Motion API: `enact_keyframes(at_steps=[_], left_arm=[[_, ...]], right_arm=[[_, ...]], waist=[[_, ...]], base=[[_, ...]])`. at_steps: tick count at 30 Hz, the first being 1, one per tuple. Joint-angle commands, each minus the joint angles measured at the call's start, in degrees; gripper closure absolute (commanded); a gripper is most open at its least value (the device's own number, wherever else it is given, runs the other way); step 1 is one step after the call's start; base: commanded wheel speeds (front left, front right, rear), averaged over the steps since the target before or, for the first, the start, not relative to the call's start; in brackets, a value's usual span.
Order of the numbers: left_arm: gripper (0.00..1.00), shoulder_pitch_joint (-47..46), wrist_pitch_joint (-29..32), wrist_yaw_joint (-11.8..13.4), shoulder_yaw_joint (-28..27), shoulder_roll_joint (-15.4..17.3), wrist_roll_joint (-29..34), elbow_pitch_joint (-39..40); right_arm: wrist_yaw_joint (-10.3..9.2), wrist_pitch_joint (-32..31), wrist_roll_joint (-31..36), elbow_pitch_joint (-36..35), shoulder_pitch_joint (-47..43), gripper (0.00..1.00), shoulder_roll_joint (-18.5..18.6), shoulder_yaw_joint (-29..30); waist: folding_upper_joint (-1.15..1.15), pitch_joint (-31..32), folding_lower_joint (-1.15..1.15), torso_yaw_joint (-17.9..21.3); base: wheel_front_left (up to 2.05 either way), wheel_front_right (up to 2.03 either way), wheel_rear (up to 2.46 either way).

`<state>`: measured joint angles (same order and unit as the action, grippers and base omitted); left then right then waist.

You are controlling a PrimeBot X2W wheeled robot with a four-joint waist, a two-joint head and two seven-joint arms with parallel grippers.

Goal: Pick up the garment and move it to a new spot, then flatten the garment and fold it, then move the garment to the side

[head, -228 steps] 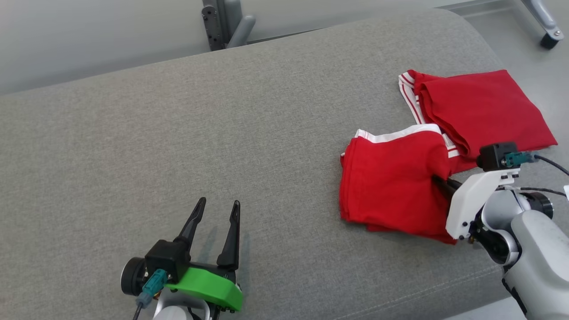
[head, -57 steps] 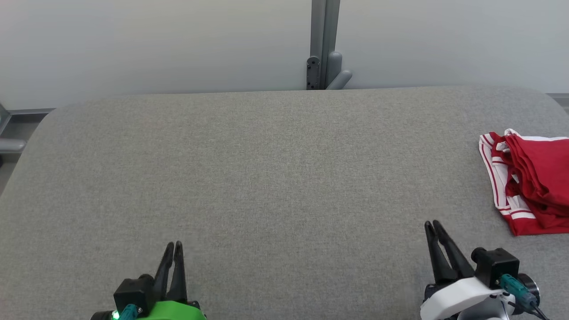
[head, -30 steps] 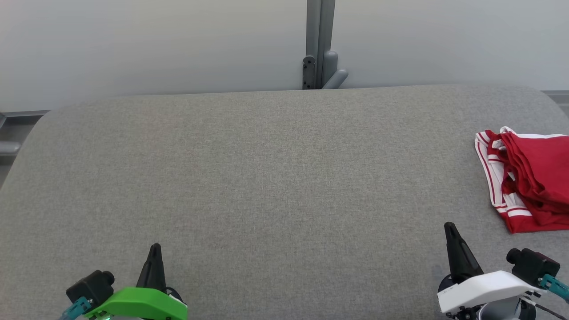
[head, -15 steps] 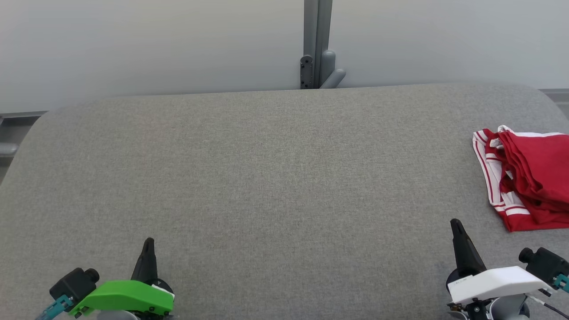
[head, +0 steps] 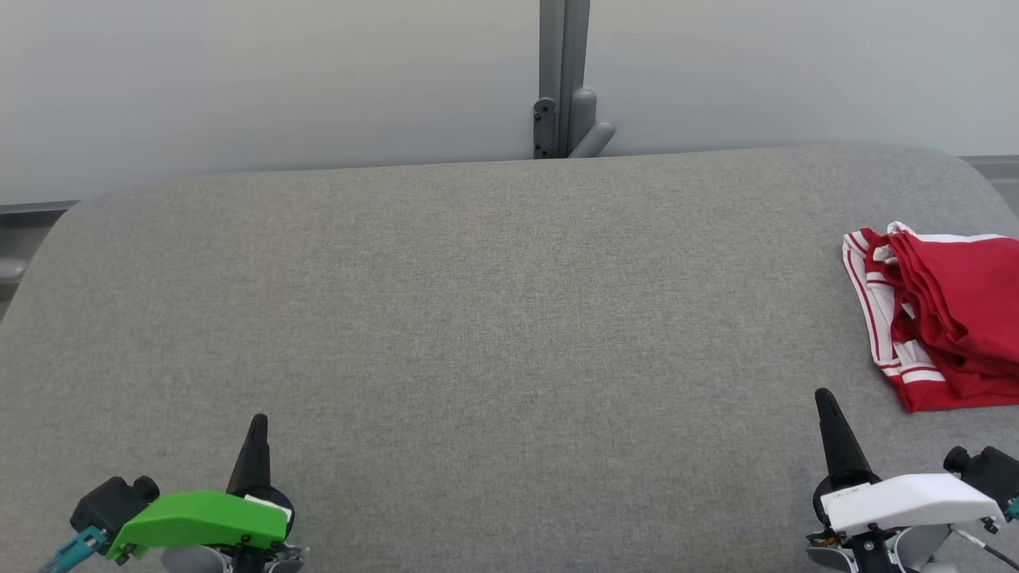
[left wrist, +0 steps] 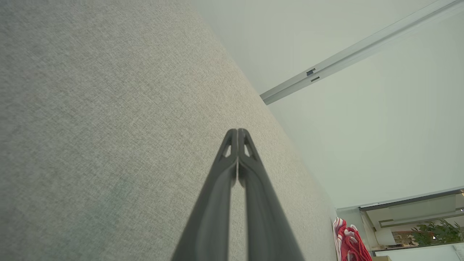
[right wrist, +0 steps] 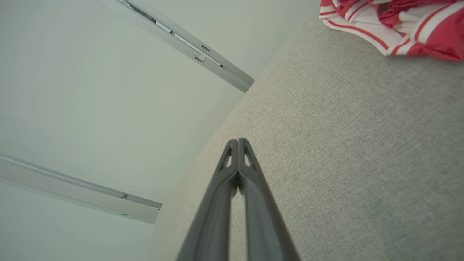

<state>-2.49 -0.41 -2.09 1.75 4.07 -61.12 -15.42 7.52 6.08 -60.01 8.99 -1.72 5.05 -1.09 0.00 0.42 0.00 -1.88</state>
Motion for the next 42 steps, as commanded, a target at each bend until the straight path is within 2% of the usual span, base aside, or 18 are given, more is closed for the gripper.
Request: enact_keyframes(at_steps=[1, 30, 42], left_arm=[[1.00, -1.6, 0.5, -0.5, -0.6, -0.1, -1.5, 0.7], [1.00, -3.2, 5.5, -3.1, -4.8, -0.6, -16.7, 0.9], [1.00, -3.7, 7.1, -3.8, -6.2, -0.8, -21.2, 1.0]], right_arm=[[-0.01, -0.3, -1.7, -0.8, 1.2, 1.00, 0.5, 0.3], [-0.01, -2.3, -20.1, -1.2, 1.7, 1.00, 1.6, 0.8], [-0.01, -2.9, -25.8, -1.3, 1.9, 1.00, 1.9, 0.9]], waist=[[0.00, 0.0, 0.00, 0.0], [0.00, -0.2, 0.00, 0.8], [0.00, -0.2, 0.00, 1.1]], base=[[0.00, 0.00, 0.00], [0.00, 0.00, 0.00], [0.00, 0.00, 0.00]])
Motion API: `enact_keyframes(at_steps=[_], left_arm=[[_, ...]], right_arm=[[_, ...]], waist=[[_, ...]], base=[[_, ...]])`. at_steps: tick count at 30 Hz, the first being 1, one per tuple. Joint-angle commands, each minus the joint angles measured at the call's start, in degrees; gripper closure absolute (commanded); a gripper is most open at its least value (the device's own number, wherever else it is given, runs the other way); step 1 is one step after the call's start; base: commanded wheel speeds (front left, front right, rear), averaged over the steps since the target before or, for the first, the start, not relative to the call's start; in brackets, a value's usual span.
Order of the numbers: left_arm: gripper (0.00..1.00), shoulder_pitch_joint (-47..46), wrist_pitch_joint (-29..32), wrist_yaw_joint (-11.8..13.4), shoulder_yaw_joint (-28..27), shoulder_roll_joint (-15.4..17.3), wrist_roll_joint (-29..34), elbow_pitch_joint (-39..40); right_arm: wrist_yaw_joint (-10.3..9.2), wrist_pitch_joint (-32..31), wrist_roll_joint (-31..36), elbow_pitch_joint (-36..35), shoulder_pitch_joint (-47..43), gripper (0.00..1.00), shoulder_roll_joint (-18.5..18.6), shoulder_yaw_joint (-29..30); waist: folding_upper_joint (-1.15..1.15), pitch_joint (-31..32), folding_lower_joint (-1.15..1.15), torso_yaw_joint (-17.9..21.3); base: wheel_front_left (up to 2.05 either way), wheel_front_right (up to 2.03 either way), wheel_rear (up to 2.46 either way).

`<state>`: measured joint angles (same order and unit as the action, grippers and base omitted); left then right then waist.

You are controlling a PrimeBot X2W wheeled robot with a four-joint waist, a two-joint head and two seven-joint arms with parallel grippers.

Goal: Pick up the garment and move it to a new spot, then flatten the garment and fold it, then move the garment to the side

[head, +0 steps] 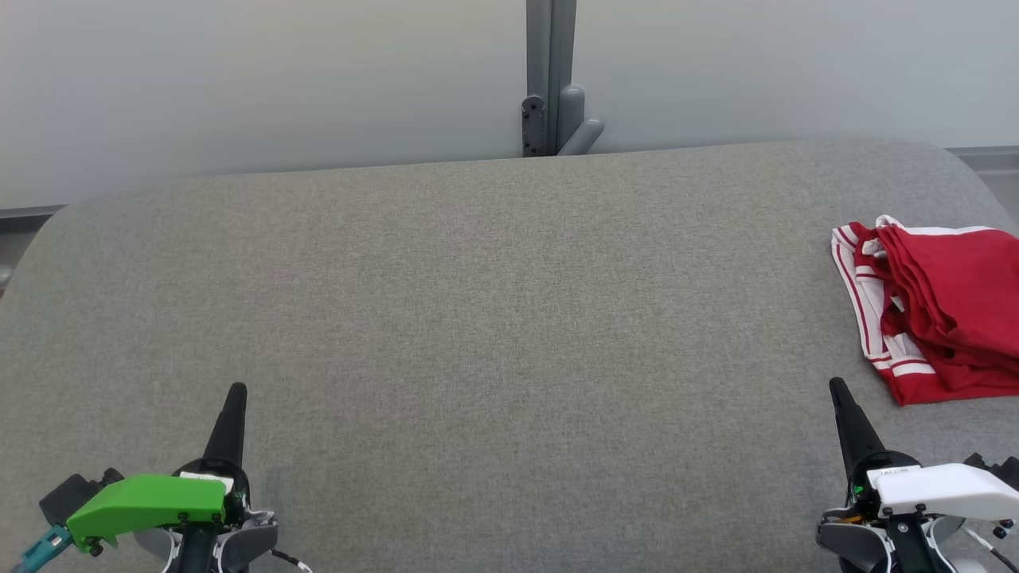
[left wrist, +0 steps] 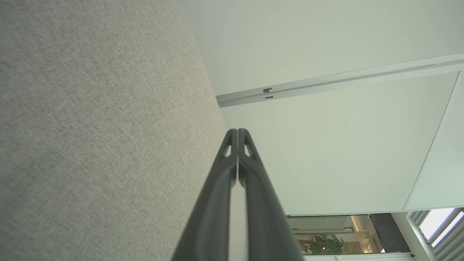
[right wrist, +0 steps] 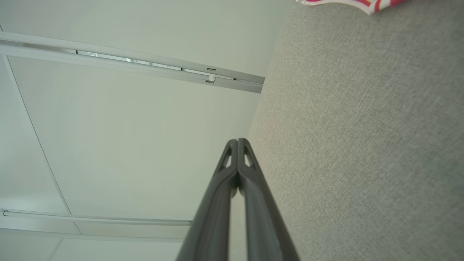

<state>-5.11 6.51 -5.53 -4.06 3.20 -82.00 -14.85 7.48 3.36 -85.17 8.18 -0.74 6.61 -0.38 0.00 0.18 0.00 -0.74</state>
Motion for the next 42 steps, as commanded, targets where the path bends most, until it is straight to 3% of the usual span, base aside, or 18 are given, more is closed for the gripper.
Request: enact_keyframes(at_steps=[1, 28, 42], left_arm=[[1.00, -1.1, 0.4, -0.5, -0.5, 0.1, -0.8, 0.5], [1.00, -2.2, 3.6, -2.1, -3.1, -0.4, -10.6, 0.5], [1.00, -2.0, 3.6, -2.0, -3.1, -0.3, -10.3, 0.5]], right_arm=[[0.03, -0.2, -1.1, -0.5, 1.0, 1.00, 0.4, 0.2], [0.02, -1.4, -13.0, -0.7, 1.2, 1.00, 1.1, 0.4], [0.02, -1.3, -12.8, -0.7, 1.1, 1.00, 1.1, 0.3]], waist=[[0.00, 0.0, 0.00, 0.0], [0.00, -0.2, 0.00, 0.7], [0.00, -0.2, 0.00, 0.7]], base=[[0.00, 0.00, 0.00], [0.00, 0.00, 0.00], [0.00, 0.00, 0.00]])
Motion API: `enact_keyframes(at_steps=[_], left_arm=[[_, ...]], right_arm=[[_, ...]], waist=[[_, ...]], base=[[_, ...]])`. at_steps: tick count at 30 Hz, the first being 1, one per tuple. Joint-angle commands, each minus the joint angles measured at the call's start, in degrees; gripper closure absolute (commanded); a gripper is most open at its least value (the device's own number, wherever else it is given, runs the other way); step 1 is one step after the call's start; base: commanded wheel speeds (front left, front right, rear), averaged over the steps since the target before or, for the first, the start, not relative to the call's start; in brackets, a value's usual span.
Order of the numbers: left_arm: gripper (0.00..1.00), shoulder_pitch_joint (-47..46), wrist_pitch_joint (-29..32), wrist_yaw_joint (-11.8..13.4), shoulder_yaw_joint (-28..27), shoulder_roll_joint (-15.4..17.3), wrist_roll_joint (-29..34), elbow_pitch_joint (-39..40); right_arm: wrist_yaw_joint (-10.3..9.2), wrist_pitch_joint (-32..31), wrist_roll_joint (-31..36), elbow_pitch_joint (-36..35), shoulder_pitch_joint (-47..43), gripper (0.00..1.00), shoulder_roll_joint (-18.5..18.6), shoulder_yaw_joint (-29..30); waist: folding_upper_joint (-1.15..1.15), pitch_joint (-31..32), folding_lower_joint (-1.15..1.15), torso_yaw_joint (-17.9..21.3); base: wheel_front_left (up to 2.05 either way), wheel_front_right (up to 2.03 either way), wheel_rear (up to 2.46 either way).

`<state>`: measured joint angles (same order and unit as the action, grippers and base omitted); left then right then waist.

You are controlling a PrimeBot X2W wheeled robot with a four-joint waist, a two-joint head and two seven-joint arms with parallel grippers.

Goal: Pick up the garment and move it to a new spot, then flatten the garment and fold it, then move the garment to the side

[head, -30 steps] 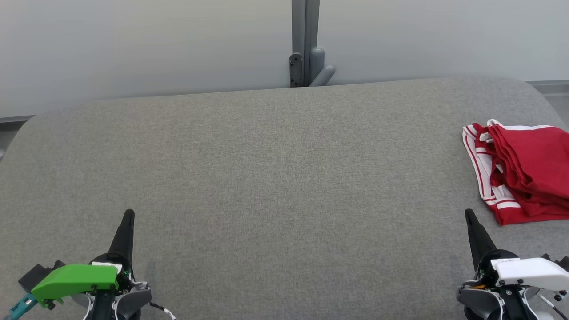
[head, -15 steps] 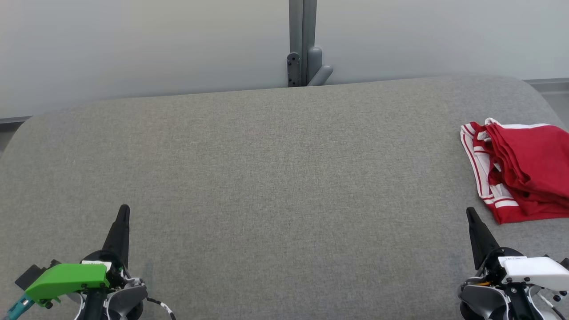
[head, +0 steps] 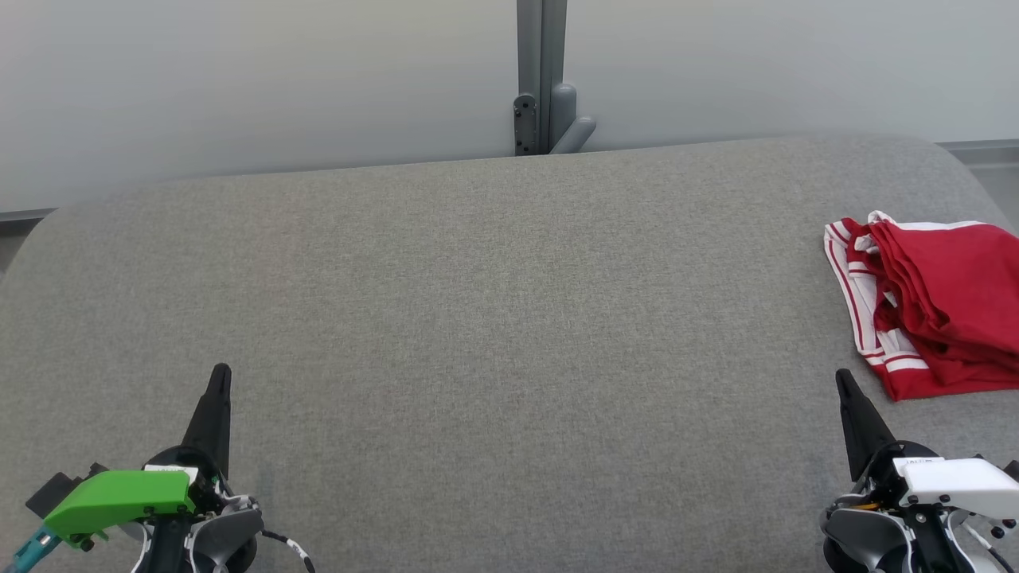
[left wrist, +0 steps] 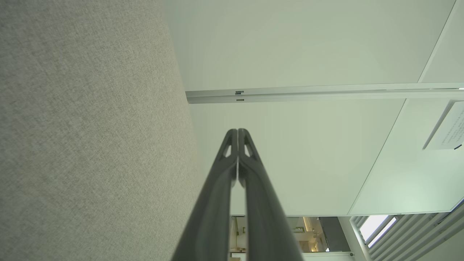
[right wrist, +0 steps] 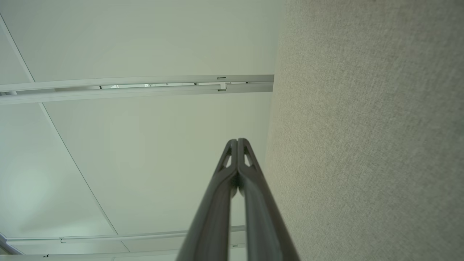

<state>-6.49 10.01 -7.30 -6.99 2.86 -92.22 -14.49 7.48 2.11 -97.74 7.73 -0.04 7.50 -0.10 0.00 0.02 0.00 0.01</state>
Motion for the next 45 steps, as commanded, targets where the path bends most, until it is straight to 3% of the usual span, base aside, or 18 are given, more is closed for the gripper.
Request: enact_keyframes(at_steps=[1, 45], left_arm=[[1.00, -0.6, 0.1, -0.3, -0.1, 0.0, -0.1, 0.1], [1.00, -0.6, 0.1, -0.3, -0.1, 0.0, -0.1, 0.1]], right_arm=[[0.02, 0.0, -0.3, -0.2, 0.4, 1.00, 0.2, 0.0], [0.02, 0.2, -0.4, -0.3, 0.4, 1.00, 0.4, -0.2]], waist=[[0.00, 0.0, 0.00, 0.0], [0.00, 0.0, 0.00, 0.0]], base=[[0.00, 0.00, 0.00], [0.00, 0.00, 0.00]])
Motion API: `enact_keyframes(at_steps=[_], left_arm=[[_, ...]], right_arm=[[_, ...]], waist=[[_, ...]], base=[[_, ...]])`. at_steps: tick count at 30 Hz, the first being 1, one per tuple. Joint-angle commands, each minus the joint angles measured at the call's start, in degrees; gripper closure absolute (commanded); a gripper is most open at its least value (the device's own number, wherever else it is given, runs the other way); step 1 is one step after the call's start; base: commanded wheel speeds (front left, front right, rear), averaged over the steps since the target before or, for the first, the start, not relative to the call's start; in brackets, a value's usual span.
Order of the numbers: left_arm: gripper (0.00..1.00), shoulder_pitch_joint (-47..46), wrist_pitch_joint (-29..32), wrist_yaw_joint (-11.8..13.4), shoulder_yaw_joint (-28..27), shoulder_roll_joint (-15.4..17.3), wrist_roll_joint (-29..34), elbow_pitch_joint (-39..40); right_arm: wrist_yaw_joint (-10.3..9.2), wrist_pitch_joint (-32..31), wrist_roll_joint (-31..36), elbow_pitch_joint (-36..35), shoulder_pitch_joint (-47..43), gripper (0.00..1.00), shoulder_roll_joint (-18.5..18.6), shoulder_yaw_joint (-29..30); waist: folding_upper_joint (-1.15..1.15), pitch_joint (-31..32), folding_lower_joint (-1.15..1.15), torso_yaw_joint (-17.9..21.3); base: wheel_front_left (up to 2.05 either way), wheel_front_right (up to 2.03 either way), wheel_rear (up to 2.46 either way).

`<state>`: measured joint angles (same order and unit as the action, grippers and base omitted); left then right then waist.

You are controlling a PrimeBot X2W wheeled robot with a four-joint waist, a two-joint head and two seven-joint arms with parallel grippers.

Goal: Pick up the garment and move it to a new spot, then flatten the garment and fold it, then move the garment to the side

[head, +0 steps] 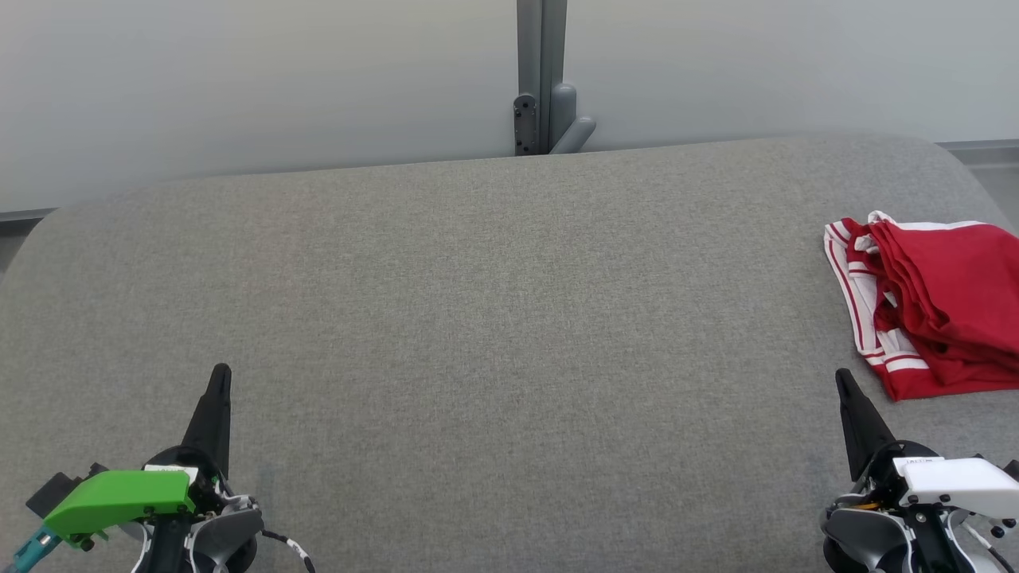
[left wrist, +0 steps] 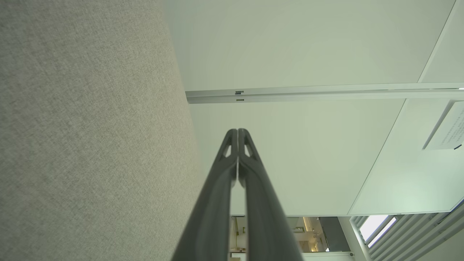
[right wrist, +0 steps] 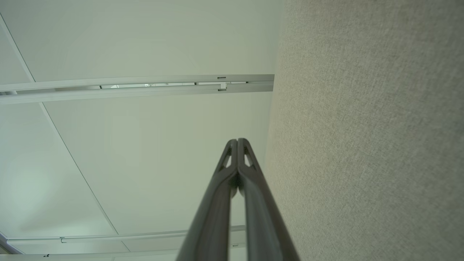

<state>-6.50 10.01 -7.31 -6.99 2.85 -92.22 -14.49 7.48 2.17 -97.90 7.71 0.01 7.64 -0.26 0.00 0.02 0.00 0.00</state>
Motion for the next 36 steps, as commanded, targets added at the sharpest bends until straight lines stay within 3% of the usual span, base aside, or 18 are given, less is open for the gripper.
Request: enact_keyframes(at_steps=[1, 36], left_arm=[[1.00, -0.6, 0.1, -0.3, -0.1, 0.0, -0.1, 0.1], [1.00, -0.6, 0.1, -0.3, -0.1, 0.0, -0.1, 0.1]], right_arm=[[0.02, 0.2, -0.3, -0.2, 0.3, 1.00, 0.3, 0.0], [0.02, 0.3, -0.4, -0.3, 0.3, 1.00, 0.4, -0.2]], waist=[[0.00, 0.0, 0.00, 0.0], [0.00, 0.0, 0.00, 0.0]], base=[[0.00, 0.00, 0.00], [0.00, 0.00, 0.00]])
